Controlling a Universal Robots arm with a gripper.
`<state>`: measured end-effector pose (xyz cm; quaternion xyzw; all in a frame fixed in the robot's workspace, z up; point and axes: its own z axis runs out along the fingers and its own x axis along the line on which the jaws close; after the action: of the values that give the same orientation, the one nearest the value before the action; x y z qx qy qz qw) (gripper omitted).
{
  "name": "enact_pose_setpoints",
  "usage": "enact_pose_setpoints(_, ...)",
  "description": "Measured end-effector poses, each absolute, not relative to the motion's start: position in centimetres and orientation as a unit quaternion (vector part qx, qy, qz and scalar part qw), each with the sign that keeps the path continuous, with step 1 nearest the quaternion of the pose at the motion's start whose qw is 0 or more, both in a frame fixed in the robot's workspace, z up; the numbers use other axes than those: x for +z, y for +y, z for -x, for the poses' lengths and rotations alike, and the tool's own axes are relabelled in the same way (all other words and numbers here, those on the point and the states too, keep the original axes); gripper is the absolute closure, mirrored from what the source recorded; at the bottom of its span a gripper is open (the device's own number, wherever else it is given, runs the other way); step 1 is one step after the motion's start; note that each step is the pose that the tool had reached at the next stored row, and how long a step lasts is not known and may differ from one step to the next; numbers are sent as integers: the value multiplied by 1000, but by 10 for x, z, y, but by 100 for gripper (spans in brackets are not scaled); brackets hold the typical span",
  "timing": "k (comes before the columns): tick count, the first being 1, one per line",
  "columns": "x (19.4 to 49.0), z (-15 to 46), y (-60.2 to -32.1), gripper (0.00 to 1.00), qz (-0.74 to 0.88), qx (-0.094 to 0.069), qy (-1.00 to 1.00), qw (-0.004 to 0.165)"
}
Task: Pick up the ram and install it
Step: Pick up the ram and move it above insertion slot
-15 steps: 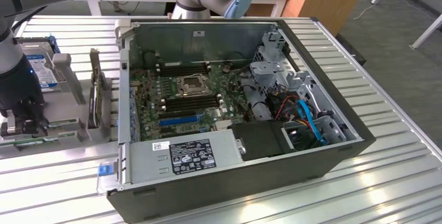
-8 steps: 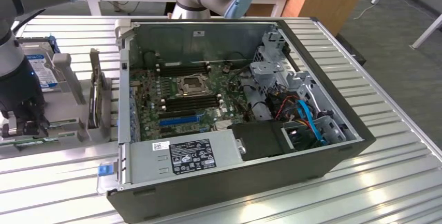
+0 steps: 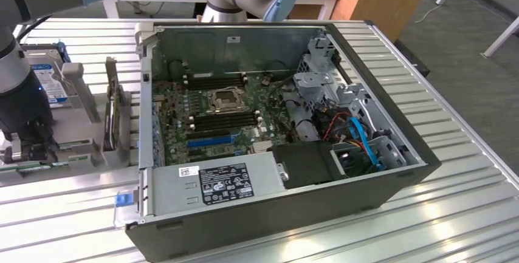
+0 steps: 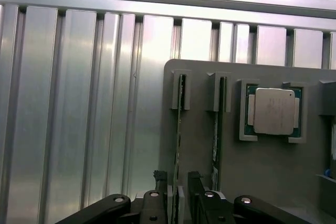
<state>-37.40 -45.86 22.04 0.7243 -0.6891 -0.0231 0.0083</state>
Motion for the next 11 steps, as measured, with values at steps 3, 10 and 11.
enact_pose_setpoints(3, 219, 374, -459, 71, -724, -23, -689, 8)
enact_pose_setpoints(10, 217, 374, -459, 71, -724, -23, -689, 8)
enact_pose_setpoints(11, 217, 374, -459, 71, -724, -23, -689, 8)
